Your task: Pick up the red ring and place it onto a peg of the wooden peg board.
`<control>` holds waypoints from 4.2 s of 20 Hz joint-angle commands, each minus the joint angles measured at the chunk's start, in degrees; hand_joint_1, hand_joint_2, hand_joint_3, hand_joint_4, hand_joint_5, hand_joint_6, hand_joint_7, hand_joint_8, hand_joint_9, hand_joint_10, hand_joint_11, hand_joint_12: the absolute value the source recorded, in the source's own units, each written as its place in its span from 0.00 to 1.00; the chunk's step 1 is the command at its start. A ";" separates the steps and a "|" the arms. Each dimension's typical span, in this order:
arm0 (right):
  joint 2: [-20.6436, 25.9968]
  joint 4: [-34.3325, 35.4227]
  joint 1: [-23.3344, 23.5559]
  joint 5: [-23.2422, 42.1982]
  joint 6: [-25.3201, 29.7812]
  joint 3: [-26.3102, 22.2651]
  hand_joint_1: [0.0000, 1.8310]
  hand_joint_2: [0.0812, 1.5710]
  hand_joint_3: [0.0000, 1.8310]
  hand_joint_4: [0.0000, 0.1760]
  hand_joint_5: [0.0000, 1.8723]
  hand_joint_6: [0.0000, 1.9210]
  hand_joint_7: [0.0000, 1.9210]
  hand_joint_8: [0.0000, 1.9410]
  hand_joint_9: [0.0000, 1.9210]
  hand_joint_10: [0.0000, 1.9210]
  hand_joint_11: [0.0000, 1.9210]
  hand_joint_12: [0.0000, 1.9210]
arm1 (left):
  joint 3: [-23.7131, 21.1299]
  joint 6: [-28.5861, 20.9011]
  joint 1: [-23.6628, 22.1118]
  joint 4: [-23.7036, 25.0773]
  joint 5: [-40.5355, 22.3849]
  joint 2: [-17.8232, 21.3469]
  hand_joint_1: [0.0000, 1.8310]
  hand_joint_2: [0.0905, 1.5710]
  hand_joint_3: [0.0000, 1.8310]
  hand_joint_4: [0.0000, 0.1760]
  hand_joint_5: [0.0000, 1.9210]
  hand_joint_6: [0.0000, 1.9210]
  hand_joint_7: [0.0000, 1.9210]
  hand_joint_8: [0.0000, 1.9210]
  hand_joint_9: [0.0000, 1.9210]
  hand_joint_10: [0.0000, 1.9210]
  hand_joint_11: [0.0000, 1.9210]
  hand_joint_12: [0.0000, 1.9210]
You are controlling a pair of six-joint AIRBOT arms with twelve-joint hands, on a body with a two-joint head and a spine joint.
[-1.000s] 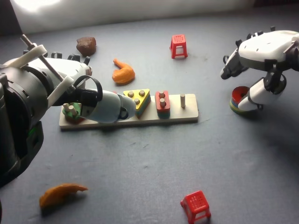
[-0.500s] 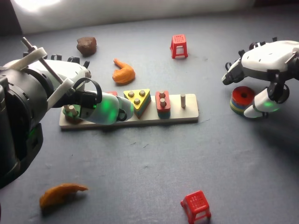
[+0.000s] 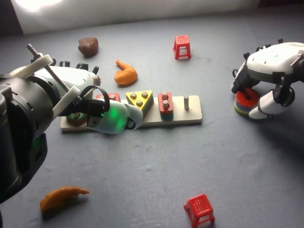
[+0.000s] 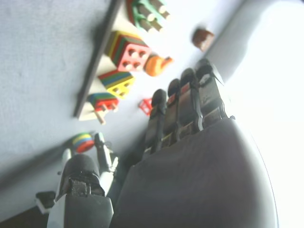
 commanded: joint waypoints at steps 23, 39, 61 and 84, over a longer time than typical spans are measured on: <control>2.09 -1.28 5.70 0.52 -0.77 -2.37 0.75 0.69 0.00 0.00 0.51 0.51 0.56 0.44 0.43 0.69 0.23 0.84 | -1.45 0.02 -3.02 5.76 0.04 -2.00 0.00 0.68 0.00 0.00 0.06 0.00 0.04 0.00 0.02 0.00 0.00 0.08; -4.75 -4.51 13.83 -10.88 -5.13 0.53 0.75 0.69 0.00 0.00 0.50 0.51 0.56 0.44 0.44 0.68 0.22 0.84 | -0.80 0.54 -3.38 2.07 -0.39 -0.11 0.00 0.69 0.00 0.00 0.05 0.00 0.04 0.00 0.02 0.00 0.00 0.06; -9.66 -4.76 11.44 -10.76 -4.72 5.35 0.75 0.68 0.00 0.00 0.50 0.49 0.57 0.43 0.45 0.66 0.23 0.82 | -3.43 2.84 -2.71 0.50 -1.09 -0.03 0.00 0.69 0.00 0.00 0.04 0.00 0.02 0.00 0.01 0.00 0.01 0.03; -12.11 -7.74 11.20 -12.81 -4.85 10.84 0.30 0.52 0.00 0.00 0.09 0.00 0.11 0.00 0.11 0.01 0.00 0.44 | -1.98 2.33 -2.71 2.05 -1.40 -1.05 0.00 0.68 0.00 0.00 0.03 0.00 0.02 0.00 0.00 0.00 0.01 0.00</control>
